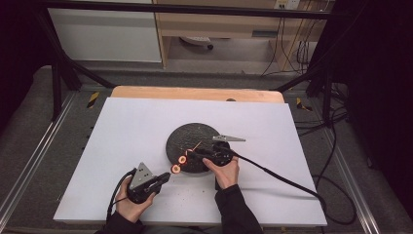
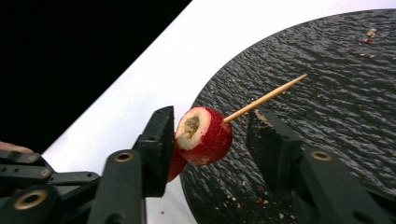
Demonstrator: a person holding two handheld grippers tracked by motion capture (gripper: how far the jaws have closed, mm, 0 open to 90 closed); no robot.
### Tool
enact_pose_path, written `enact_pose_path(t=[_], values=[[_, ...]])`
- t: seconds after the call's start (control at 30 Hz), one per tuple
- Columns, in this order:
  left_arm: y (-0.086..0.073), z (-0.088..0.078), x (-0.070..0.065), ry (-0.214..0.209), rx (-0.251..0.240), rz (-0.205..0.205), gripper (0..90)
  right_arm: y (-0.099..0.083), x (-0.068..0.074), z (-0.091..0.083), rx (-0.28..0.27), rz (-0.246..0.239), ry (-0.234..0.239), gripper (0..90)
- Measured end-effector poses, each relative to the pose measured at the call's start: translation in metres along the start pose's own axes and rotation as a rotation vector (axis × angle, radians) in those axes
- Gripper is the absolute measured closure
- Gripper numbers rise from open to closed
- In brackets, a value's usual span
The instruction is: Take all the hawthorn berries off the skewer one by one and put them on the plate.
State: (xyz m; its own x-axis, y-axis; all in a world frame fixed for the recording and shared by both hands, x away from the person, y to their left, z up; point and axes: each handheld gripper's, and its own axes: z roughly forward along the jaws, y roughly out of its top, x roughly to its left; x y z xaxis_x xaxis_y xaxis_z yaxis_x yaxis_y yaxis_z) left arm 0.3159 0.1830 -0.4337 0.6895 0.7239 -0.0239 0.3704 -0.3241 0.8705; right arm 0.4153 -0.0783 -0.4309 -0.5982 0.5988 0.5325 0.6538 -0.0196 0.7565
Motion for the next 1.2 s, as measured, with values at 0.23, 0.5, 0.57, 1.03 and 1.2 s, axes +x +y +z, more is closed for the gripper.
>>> enact_pose_path(t=[0.23, 0.5, 0.57, 1.03, 1.2], values=[[-0.001, 0.001, -0.002, -0.005, 0.003, 0.002, 88.4, -0.001, 0.0, 0.002, 0.016, 0.054, 0.035, 61.0], [-0.001, 0.0, -0.003, -0.011, -0.021, 0.004, 88.4, 0.003, 0.001, -0.002, 0.016, 0.076, 0.042, 62.5], [0.0, -0.001, -0.002, -0.012, -0.024, 0.003, 88.3, 0.005, 0.002, -0.003, -0.001, 0.073, 0.029, 62.5], [0.001, -0.006, 0.0, -0.009, -0.045, -0.003, 88.4, 0.033, -0.008, -0.017, -0.09, 0.041, -0.051, 62.8], [0.001, -0.007, 0.001, -0.005, -0.048, -0.005, 88.4, 0.044, -0.014, -0.022, -0.113, 0.035, -0.075, 62.8]])
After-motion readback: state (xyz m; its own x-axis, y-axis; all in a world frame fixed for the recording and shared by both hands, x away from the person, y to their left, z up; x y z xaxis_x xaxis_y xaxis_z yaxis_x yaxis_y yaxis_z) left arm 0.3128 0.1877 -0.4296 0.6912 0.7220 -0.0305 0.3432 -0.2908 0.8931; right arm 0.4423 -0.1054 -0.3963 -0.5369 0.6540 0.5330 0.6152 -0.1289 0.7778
